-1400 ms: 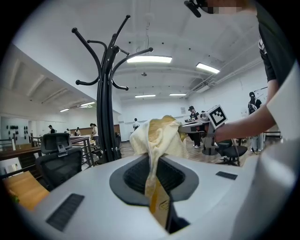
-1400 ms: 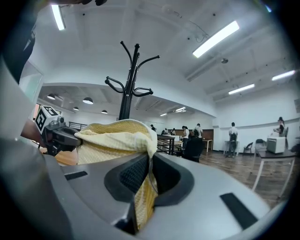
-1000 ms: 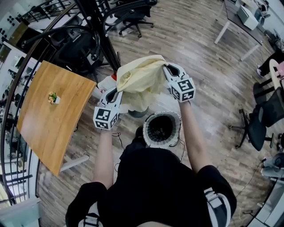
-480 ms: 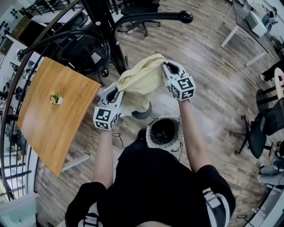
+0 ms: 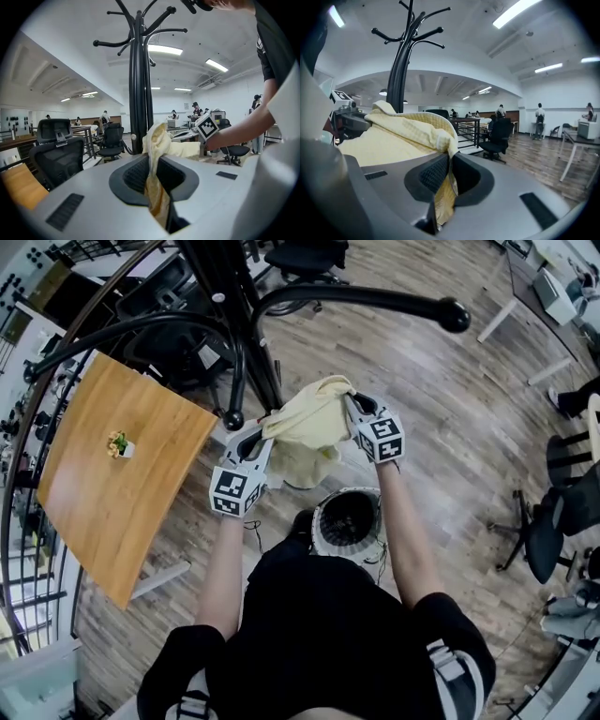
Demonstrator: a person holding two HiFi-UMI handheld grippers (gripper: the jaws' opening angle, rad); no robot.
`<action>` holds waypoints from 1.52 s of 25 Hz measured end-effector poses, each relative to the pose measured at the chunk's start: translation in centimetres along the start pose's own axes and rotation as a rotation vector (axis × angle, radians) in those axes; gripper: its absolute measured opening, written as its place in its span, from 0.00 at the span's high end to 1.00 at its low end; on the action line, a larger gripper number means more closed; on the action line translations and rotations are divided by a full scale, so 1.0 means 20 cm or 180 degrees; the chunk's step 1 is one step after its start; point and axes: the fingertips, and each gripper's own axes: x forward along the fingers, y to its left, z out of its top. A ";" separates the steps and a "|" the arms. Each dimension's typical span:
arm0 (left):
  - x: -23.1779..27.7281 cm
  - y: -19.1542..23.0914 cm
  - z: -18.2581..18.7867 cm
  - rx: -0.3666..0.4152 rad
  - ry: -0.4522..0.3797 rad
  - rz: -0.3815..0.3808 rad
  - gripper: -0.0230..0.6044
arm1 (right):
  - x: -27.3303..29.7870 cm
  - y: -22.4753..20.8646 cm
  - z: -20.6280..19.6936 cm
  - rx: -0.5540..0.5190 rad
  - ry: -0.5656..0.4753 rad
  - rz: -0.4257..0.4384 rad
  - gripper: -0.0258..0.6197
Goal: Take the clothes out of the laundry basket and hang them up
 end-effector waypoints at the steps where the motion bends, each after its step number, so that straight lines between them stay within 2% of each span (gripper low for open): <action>1: 0.01 0.00 -0.02 -0.0021 0.0022 0.0000 0.88 | 0.00 0.01 -0.05 0.0011 0.0057 0.0030 0.90; 5: 0.03 -0.02 -0.09 -0.0075 0.0094 0.0031 0.88 | 0.01 0.07 -0.20 0.0075 0.0233 0.0155 0.90; 8: 0.04 -0.05 -0.15 -0.0141 0.0190 -0.0041 0.88 | 0.02 0.15 -0.31 0.0053 0.0382 0.0285 0.90; 12: 0.05 -0.11 -0.26 -0.0341 0.0343 -0.0175 0.88 | -0.01 0.33 -0.46 -0.0021 0.0592 0.0647 0.90; 16: 0.06 -0.17 -0.33 -0.0454 0.0463 -0.0240 0.88 | -0.04 0.52 -0.55 0.0360 0.0659 0.1136 0.90; 18: 0.08 -0.21 -0.36 -0.0450 0.0539 -0.0286 0.88 | -0.05 0.56 -0.56 0.0448 0.0661 0.1223 0.90; 22: 0.07 -0.22 -0.37 -0.0460 0.0532 -0.0227 0.88 | -0.09 0.56 -0.57 0.0348 0.0638 0.1119 0.88; 23: 0.07 -0.22 -0.36 -0.0453 0.0508 -0.0195 0.85 | -0.10 0.55 -0.57 0.0308 0.0629 0.1072 0.86; 27: 0.03 -0.20 -0.34 -0.0413 0.0400 -0.0064 0.67 | -0.13 0.47 -0.56 0.0287 0.0595 0.0864 0.68; 30: 0.00 -0.18 -0.34 -0.0397 0.0381 -0.0047 0.60 | -0.15 0.41 -0.56 0.0239 0.0639 0.0701 0.57; 32: -0.01 -0.19 -0.34 -0.0383 0.0375 -0.0056 0.56 | -0.18 0.38 -0.58 0.0223 0.0677 0.0611 0.56; 38: -0.07 -0.26 -0.38 -0.0365 0.0410 -0.0105 0.56 | -0.32 0.33 -0.60 0.0334 0.0595 0.0482 0.59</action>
